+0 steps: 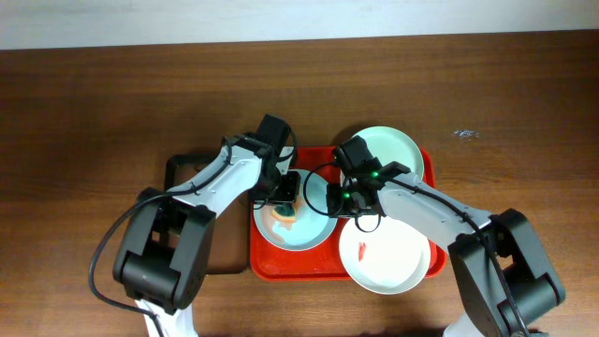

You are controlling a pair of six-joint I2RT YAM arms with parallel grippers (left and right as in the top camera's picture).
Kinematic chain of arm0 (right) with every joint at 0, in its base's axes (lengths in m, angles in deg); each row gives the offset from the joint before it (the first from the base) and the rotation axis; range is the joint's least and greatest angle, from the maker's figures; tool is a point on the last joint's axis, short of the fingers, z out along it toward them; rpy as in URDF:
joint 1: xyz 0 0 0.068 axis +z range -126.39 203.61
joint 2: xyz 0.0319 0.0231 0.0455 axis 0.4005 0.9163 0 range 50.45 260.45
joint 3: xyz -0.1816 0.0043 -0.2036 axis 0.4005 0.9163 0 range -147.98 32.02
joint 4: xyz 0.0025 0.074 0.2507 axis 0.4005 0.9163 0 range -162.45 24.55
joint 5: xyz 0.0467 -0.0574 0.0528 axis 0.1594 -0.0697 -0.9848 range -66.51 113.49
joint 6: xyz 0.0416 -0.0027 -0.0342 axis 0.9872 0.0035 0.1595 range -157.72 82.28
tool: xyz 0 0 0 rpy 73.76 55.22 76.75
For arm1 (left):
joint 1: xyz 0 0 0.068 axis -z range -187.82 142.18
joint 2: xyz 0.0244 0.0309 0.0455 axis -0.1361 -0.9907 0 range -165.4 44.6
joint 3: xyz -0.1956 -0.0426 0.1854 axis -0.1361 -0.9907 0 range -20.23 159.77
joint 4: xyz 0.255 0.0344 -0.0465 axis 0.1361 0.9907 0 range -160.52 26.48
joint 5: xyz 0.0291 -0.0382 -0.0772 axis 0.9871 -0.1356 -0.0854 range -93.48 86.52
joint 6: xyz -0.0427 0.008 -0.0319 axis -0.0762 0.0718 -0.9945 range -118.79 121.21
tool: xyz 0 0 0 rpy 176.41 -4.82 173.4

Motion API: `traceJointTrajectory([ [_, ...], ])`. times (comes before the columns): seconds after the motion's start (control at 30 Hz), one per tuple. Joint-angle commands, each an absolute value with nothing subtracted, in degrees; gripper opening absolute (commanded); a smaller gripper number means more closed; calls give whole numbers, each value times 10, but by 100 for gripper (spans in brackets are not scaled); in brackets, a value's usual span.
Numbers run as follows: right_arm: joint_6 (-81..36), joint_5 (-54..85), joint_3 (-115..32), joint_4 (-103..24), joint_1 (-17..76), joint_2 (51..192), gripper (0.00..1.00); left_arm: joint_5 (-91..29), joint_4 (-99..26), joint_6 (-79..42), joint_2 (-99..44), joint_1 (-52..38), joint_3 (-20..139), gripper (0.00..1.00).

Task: Clean dirty plates on tray and stack at the side
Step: 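Scrub the left plate with the sponge in the left gripper, then return the sponge to the black tray with the left gripper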

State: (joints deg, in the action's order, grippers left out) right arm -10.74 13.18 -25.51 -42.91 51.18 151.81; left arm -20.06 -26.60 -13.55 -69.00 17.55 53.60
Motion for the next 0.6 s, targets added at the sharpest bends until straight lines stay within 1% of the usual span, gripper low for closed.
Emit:
traceJointTrajectory([
  [0.0,-110,127,-261,-433,514,1521,4,-317,-247,-128,-658,162,532,0],
  [0.03,-110,128,-261,-433,514,1521,4,-293,-243,-128,-622,147,534,0],
  [0.1,-110,127,-261,-433,514,1521,4,-169,-215,-137,-532,105,534,0],
  [0.13,-109,128,-261,-433,514,1521,4,-128,-195,-137,-505,90,534,0],
  [0.17,-110,128,-261,-433,514,1521,4,-90,-169,-137,-483,71,534,0],
  [0.27,-110,128,-261,-433,514,1521,4,-6,-100,-146,-478,26,520,0],
  [0.33,-110,128,-261,-433,514,1521,4,9,-107,-146,-478,15,479,0],
  [0.37,-110,128,-261,-433,514,1521,4,9,-125,-146,-478,15,455,0],
  [0.4,-109,128,-261,-433,514,1521,4,8,-173,-142,-478,15,417,0],
  [0.43,-109,128,-261,-434,514,1521,4,-36,-261,-79,-479,15,370,0],
  [0.5,-109,128,-261,-433,514,1521,4,-89,-314,-59,-479,15,340,0],
  [0.57,-109,128,-261,-433,514,1521,4,-89,-322,-59,-480,15,329,0],
])
